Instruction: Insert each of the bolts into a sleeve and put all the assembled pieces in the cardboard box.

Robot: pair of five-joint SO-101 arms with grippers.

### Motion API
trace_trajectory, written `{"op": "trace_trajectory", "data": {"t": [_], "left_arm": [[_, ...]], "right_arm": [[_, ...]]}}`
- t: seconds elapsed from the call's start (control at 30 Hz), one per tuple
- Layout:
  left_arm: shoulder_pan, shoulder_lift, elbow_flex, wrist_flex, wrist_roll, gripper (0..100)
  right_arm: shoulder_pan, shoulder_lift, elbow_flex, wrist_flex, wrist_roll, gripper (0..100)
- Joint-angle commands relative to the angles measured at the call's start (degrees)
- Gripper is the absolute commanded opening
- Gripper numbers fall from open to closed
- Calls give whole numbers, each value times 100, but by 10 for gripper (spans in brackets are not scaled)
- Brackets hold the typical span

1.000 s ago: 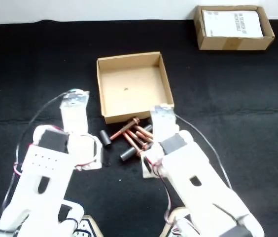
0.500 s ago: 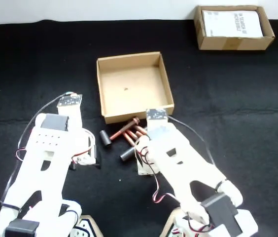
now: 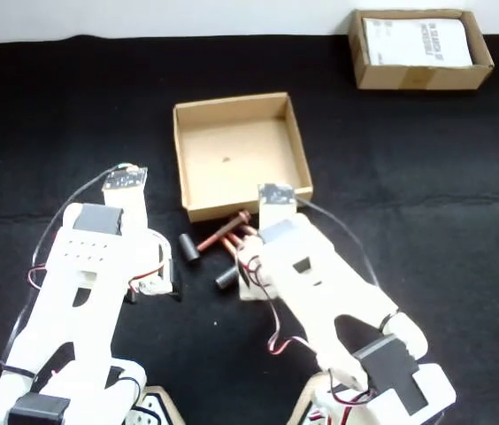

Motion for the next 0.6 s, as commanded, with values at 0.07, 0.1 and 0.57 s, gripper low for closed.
{"op": "trace_trajectory", "data": {"t": [0.07,0.1,0.57], "left_arm": [[-40,-22,-31,-35,-18,239],[-40,-22,-31,-44,-18,239],[-75,22,-4,-378,-378,239]], "right_arm": [[-163,40,-1033,523,-193,119],[-171,40,-1059,514,-193,120],[-154,57,-136,-620,-202,120]]}}
